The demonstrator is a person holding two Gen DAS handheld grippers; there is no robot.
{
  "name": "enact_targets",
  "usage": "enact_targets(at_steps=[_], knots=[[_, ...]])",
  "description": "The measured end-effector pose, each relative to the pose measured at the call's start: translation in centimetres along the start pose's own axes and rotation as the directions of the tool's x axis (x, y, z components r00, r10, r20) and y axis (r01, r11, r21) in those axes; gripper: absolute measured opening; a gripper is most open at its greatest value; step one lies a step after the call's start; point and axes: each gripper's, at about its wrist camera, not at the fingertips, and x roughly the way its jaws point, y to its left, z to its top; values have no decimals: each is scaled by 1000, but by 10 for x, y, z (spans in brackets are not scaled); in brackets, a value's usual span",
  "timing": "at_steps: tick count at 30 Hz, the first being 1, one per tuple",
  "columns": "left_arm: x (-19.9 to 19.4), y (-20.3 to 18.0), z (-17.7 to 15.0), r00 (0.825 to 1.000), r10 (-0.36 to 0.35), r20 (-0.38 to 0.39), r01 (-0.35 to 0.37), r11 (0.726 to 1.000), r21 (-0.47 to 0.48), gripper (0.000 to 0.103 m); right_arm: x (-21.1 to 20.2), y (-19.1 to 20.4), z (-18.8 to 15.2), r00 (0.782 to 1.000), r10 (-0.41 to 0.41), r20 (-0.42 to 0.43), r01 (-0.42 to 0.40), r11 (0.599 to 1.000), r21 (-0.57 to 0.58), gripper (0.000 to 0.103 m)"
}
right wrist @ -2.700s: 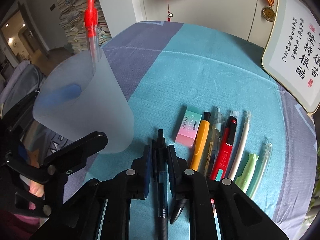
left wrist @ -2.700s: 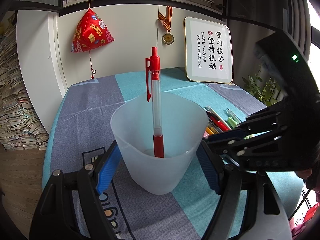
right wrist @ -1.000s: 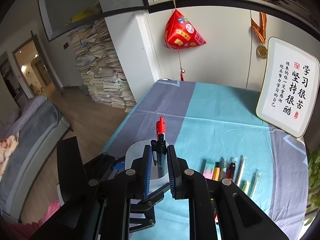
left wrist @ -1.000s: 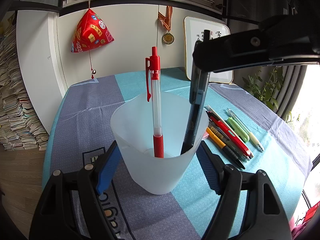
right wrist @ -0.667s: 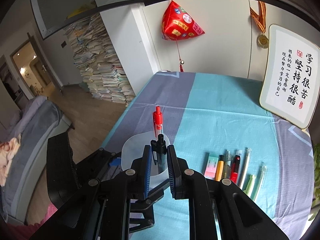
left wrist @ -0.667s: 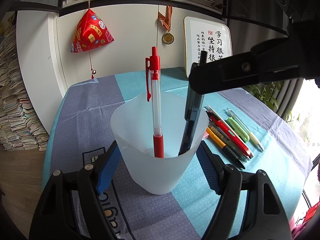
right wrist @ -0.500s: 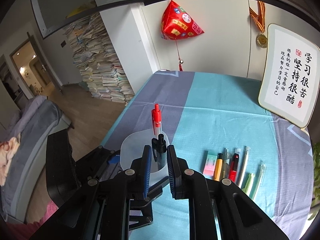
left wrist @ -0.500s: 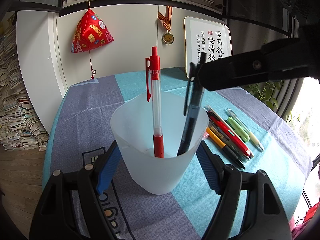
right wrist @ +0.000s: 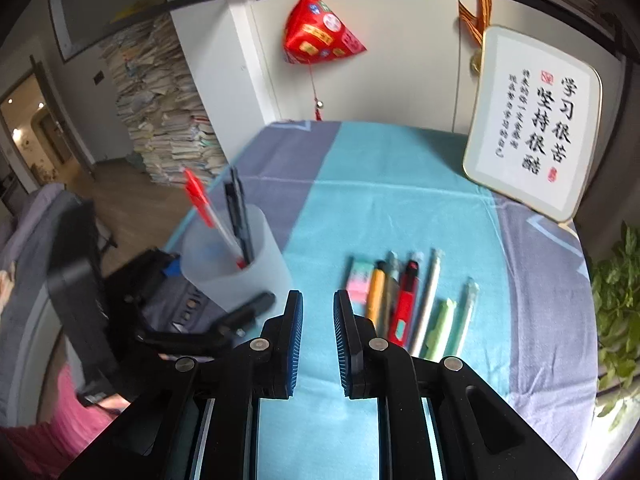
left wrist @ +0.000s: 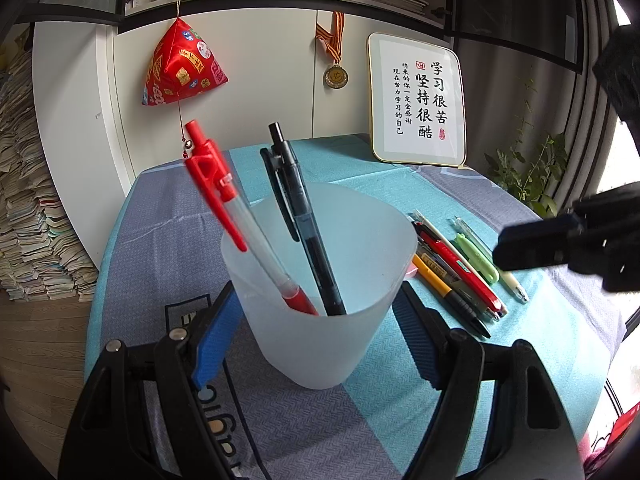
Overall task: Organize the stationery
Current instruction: 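Move the right tool over the orange marker and grasp it, then lift the orange marker with the right tool and drop it into the cup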
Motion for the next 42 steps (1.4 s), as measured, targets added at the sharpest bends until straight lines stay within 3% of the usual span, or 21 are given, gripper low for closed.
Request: enact_targets(at_steps=[5,10,14,22,27,33,42], knots=[[0,0,0,1000,0,0,0,1000,0,75,30,-19,-20,996,3,-84,3,998,67,16],[0,0,0,1000,1,0,-1,1000,1,75,46,-16,-19,995,-9,-100,15,998,56,16],[0,-1,0,1000,1,0,-1,1000,1,75,56,-14,-18,992,-68,-107,73,997,41,16],[0,-1,0,1000,1,0,-1,1000,0,75,72,-20,-12,990,-69,-122,76,996,46,16],[0,-1,0,1000,1,0,-1,1000,0,75,64,-23,-21,989,-45,-142,53,997,60,12],[0,-1,0,1000,1,0,-1,1000,1,75,35,-14,-56,979,12,-205,-11,1000,3,12],[0,-1,0,1000,1,0,-1,1000,1,75,5,-20,-99,954,-23,-297,7,998,-57,12]])
